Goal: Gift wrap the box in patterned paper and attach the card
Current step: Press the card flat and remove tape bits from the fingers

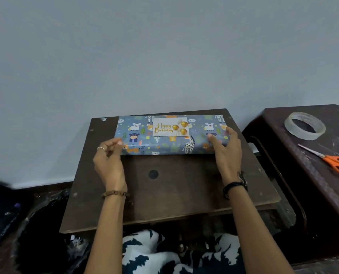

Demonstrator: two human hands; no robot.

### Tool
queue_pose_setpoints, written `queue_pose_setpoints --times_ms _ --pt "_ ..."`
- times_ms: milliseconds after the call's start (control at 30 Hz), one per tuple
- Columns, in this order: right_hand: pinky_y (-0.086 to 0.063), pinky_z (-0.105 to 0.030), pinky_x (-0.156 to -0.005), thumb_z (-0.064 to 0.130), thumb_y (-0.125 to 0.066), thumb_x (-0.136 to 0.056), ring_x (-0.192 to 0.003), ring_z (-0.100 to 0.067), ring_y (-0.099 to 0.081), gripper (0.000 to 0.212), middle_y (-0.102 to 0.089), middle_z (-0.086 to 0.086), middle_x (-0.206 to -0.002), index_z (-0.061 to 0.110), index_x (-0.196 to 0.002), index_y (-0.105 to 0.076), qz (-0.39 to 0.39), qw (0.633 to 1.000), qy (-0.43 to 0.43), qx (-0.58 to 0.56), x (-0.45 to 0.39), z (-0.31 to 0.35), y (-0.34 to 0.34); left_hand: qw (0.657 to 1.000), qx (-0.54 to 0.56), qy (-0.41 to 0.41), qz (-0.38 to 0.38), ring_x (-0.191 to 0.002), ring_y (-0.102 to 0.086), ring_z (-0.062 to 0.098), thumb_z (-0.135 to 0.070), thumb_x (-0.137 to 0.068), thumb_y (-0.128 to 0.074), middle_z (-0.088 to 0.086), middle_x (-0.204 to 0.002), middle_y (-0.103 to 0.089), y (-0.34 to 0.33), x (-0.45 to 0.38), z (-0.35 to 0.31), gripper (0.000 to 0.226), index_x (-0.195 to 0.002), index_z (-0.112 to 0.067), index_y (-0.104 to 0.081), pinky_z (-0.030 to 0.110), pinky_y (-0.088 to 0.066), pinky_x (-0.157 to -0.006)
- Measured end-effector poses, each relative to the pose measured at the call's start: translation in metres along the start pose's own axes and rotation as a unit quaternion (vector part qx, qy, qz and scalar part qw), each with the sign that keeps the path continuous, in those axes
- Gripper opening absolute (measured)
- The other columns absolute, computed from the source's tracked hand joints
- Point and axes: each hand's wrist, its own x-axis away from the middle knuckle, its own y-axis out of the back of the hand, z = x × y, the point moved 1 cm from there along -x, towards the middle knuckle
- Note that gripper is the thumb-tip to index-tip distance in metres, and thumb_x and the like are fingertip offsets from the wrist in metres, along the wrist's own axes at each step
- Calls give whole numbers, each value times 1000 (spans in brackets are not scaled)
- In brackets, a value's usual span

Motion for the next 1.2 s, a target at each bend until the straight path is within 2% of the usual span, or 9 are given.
queue_pose_setpoints --times_ms 233,433,533,633,733,833,933,1067,1200 --pt "-38 -25 -83 27 -67 -84 -114 -22 -47 58 -45 -8 -127 14 -134 -40 -7 1000 -7 -6 36 1 5 998 -56 -5 -25 -88 -56 9 -7 -85 -62 1 -91 -63 20 36 -11 7 -88 -12 -65 3 -40 -63" --pt "-38 -33 -89 22 -68 -82 -115 -28 -44 63 -47 -12 -127 9 -134 -36 -31 999 -29 12 77 2 23 991 -125 6 -52 -85 -53 11 -12 -87 -60 -1 -90 -63 49 74 -23 7 -90 -13 -66 20 -37 -71" --pt "-35 -33 -90 23 -67 -82 -116 -31 -42 63 -46 -14 -130 8 -134 -34 -22 999 -25 37 90 2 30 983 -175 6 -54 -95 -56 16 -17 -89 -60 2 -100 -65 62 90 -25 6 -90 -17 -66 40 -42 -91" --pt "-34 -38 -96 20 -67 -80 -117 -32 -40 61 -46 -16 -128 5 -132 -37 -34 997 5 65 98 4 33 971 -235 -33 -41 -131 -40 23 -15 -89 -59 0 -108 -60 59 94 -31 8 -91 -11 -67 60 -9 -110" --pt "-31 -47 -107 15 -66 -79 -123 -33 -40 51 -47 -16 -128 3 -125 -46 -53 986 100 126 100 11 28 968 -220 -120 12 -131 -42 23 -13 -89 -59 7 -117 -63 40 89 -41 8 -88 -10 -67 55 -1 -115" --pt "-19 -38 -115 13 -61 -85 -121 -26 -44 32 -52 -9 -123 7 -116 -55 -30 975 173 136 93 17 16 967 -170 -176 76 -110 -58 19 -12 -88 -60 1 -98 -67 12 79 -50 8 -83 -18 -63 43 -36 -106" --pt "-28 -30 -107 10 -54 -91 -121 -22 -46 23 -56 -8 -123 7 -113 -59 32 969 208 132 77 27 3 971 -148 -131 133 -82 -59 5 -11 -86 -62 1 -89 -69 -18 52 -56 9 -83 -19 -64 16 -46 -80" --pt "-42 -31 -100 7 -48 -94 -108 -21 -57 24 -61 -7 -118 6 -114 -62 50 953 252 163 42 45 -14 984 -63 10 168 -89 -60 13 -9 -84 -63 0 -87 -68 -46 7 -53 16 -75 -21 -66 26 -46 -86" --pt "-40 -27 -93 11 -40 -97 -117 -19 -51 33 -57 -3 -128 13 -126 -56 190 924 229 239 10 58 -46 937 -292 -60 183 -93 -60 17 -13 -89 -55 -1 -98 -68 -60 -13 -36 18 -81 -16 -71 24 -38 -73"
